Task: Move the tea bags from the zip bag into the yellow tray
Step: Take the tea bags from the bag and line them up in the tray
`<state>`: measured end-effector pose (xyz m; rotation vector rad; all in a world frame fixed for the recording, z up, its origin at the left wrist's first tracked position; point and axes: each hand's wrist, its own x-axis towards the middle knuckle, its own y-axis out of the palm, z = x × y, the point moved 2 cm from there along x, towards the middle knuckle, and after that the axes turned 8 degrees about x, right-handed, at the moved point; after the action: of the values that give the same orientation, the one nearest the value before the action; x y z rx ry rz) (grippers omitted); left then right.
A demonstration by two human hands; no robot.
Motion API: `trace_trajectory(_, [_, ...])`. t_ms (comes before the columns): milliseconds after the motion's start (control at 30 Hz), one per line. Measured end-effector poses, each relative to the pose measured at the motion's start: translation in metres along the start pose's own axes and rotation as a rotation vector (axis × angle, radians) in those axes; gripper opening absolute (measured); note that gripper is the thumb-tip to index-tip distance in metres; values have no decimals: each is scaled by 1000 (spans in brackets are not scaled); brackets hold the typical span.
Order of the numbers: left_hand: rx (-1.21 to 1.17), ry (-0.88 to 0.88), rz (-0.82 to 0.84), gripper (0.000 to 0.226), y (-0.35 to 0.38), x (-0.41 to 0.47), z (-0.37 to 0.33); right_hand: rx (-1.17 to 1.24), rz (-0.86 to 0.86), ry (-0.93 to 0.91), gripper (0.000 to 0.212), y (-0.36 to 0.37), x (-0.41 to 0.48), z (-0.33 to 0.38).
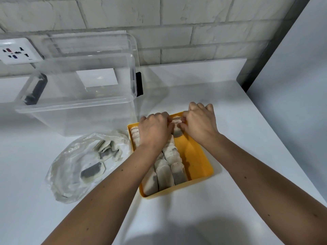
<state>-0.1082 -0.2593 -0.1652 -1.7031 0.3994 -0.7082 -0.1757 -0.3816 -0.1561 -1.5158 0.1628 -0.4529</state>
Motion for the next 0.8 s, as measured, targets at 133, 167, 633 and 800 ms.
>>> trace_trajectory(133, [-208,-63,-42,15,-33,-14,23,130,-88,26,31,-14,-6,-1])
trace_trajectory(167, [-288,-86,-38,11,-45,-18,32,173,-116,33,29,-19,-9,1])
trace_trajectory(633, [-263,-189,-174,8,-104,-120,196,1057,146,-121,8,-26,-51,146])
trace_trajectory(800, [2,62,-180,16,-66,-142,209,853,347,-205,14,-5,-47,194])
